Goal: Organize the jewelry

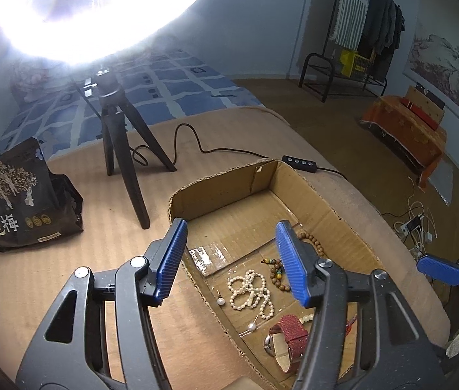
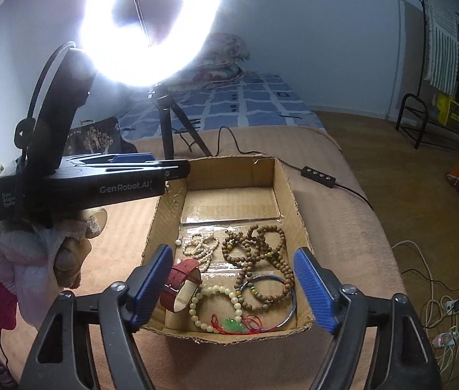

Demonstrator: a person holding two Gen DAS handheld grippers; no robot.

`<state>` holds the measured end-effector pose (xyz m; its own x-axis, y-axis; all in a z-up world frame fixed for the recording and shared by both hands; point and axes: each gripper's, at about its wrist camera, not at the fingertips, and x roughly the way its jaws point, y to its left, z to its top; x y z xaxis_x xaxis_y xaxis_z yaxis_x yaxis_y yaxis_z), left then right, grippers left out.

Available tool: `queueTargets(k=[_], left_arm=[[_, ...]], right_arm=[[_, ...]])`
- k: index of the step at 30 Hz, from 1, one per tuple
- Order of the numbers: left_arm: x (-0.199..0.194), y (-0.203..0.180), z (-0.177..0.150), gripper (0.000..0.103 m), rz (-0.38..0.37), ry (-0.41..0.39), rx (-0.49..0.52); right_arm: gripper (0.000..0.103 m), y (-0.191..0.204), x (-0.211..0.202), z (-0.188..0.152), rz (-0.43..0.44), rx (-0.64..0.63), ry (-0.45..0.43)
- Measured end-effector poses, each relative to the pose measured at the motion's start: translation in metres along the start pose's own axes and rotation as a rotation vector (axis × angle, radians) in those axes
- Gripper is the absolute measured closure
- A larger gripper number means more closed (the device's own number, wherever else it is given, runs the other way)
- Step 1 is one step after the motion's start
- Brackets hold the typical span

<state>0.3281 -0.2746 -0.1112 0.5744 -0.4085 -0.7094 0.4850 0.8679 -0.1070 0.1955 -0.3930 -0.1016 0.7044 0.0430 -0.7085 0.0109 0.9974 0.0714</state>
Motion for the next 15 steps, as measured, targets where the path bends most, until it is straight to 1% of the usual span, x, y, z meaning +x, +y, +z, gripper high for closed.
queueTargets(k=[1,3,12,15], left_arm=[[-0.002,0.001,0.000,0.045,0.004,-0.002,0.001],[-0.007,0.003,0.000,0.045,0.007,-0.007,0.001],[-0.040,0.011,-0.003,0.044,0.035,-0.047,0.002],[-0.055,0.011,-0.005,0.044,0.042,-0.062,0.003]], right_arm=[[0.022,0.000,-0.001,0.000,-0.004,0.002,-0.002],[0.018,0.001,-0.003,0.001,-0.016,0.003,-0.007],[0.012,0.009,-0.018,0.005,-0.073,-0.007,-0.032],[0.010,0.015,-0.028,0.006,-0.106,-0.018,-0.050]])
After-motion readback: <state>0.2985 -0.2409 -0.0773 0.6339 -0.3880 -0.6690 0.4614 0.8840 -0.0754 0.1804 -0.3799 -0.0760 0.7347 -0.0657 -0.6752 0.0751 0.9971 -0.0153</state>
